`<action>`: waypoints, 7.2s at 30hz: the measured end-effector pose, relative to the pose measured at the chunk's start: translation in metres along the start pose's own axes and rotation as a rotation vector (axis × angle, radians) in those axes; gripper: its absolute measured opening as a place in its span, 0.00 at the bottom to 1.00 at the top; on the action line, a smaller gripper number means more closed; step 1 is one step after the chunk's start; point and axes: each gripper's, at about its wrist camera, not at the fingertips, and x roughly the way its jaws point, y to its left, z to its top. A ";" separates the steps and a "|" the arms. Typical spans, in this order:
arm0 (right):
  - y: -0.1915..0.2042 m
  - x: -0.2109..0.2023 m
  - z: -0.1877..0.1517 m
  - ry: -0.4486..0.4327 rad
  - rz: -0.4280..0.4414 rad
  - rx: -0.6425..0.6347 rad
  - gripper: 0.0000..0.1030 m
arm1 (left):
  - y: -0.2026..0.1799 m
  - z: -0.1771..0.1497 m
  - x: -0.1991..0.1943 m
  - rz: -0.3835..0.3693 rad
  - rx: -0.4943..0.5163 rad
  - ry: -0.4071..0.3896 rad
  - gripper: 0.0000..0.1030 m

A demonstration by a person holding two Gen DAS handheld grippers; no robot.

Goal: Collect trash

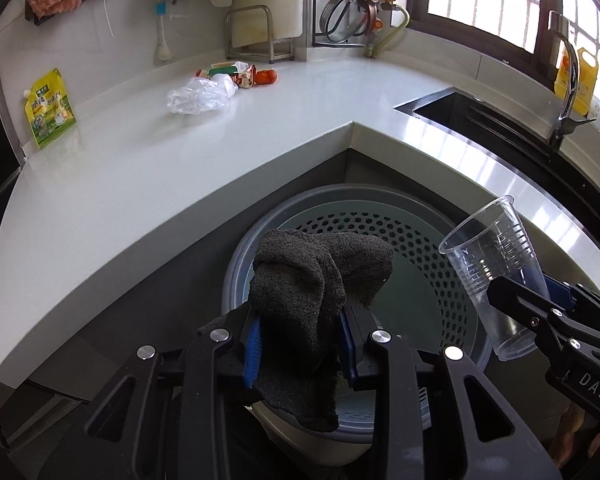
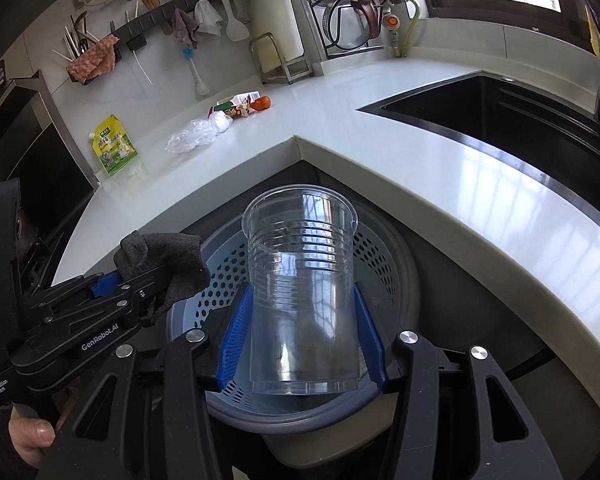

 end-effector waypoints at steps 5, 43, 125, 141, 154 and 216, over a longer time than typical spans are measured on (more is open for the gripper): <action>0.000 0.006 -0.002 0.016 0.002 -0.007 0.48 | -0.001 -0.002 0.007 -0.007 -0.009 0.024 0.30; -0.006 0.016 -0.006 0.039 0.010 0.027 0.64 | 0.009 -0.005 0.008 -0.027 -0.054 0.025 0.68; 0.043 0.166 0.232 -0.069 0.094 -0.130 0.69 | 0.145 0.224 0.144 0.098 -0.236 -0.019 0.55; 0.060 0.243 0.290 0.044 0.054 -0.317 0.69 | 0.162 0.224 0.122 0.103 -0.231 -0.070 0.26; 0.061 0.300 0.315 0.131 0.041 -0.390 0.66 | 0.167 0.219 0.123 0.063 -0.250 -0.097 0.26; 0.034 0.140 0.188 -0.025 0.098 -0.150 0.19 | 0.155 0.213 0.121 0.075 -0.269 -0.029 0.83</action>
